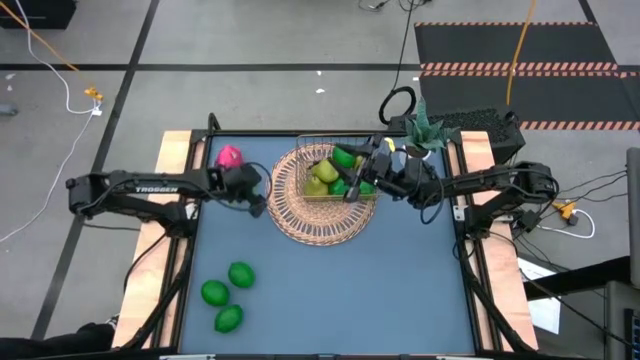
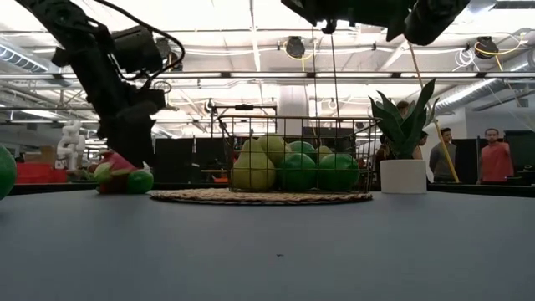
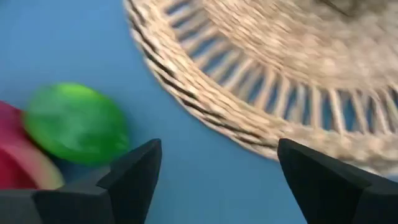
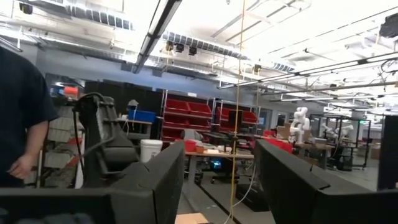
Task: Build produce basket
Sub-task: Put the green lime into the wire basket
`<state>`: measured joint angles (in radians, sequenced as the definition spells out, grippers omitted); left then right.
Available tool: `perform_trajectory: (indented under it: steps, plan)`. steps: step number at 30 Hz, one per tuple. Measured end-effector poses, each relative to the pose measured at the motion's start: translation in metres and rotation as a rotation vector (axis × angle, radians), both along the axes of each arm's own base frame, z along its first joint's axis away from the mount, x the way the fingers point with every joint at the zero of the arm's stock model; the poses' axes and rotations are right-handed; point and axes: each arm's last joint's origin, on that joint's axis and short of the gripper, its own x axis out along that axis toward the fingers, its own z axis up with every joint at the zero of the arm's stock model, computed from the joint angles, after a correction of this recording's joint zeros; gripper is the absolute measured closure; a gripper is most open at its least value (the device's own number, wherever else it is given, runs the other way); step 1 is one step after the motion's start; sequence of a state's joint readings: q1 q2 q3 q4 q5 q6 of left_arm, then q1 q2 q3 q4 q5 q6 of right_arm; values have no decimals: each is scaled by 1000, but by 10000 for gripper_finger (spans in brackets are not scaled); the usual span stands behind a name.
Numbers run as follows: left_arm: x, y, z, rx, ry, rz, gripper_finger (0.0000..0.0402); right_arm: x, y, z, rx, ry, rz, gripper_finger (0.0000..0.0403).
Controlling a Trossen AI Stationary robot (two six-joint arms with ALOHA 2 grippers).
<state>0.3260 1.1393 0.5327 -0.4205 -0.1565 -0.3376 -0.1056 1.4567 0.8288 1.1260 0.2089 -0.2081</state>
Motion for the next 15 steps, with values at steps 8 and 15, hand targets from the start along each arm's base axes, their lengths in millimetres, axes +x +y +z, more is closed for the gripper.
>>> perform_trajectory:
  steps: [8,15]
  plan:
    - [6,-36,-2,-85,-5,-43,114,10,-7,7,-57,122,-15,216]
    - [-1,-59,-4,-110,50,-22,121,52,2,23,-42,373,142,215]
